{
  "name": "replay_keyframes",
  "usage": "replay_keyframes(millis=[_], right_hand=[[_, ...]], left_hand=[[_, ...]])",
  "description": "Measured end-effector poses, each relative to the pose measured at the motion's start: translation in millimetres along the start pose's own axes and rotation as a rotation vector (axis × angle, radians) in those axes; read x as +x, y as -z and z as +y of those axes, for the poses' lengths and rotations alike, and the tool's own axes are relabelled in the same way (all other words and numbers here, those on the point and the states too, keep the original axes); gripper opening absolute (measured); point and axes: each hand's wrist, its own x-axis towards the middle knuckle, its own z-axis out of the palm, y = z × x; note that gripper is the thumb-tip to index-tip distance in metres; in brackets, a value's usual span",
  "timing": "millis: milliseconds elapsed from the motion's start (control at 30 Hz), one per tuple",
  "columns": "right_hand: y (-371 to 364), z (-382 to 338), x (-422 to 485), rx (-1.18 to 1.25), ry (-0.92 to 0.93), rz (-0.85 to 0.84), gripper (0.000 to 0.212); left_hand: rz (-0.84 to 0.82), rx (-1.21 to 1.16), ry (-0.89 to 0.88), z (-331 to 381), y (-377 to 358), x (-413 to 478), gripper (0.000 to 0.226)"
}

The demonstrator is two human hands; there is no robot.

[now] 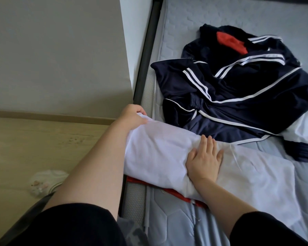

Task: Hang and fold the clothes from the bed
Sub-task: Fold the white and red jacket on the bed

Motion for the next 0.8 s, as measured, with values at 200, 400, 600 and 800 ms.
replay_keyframes(millis=[200,400,600,800], right_hand=[[1.3,-1.5,1.0,0.002,-0.009,-0.006,0.066],[0.4,-2.1,1.5,-0.006,-0.002,0.003,0.067],[1.2,-2.5,1.8,-0.007,0.002,0.004,0.068],[2.7,-2.3,1.8,-0.010,0.006,-0.024,0.066]], left_hand=[[0.377,0.632,-0.320,2.1,-51.2,-26.5,0.047],[-0.146,0.858,-0.627,-10.5,-83.7,-51.3,0.058],[-0.128,0.792,-0.374,-27.3,-77.1,-32.2,0.072],[-0.125,0.686,-0.204,-15.2,-41.7,-5.0,0.067]])
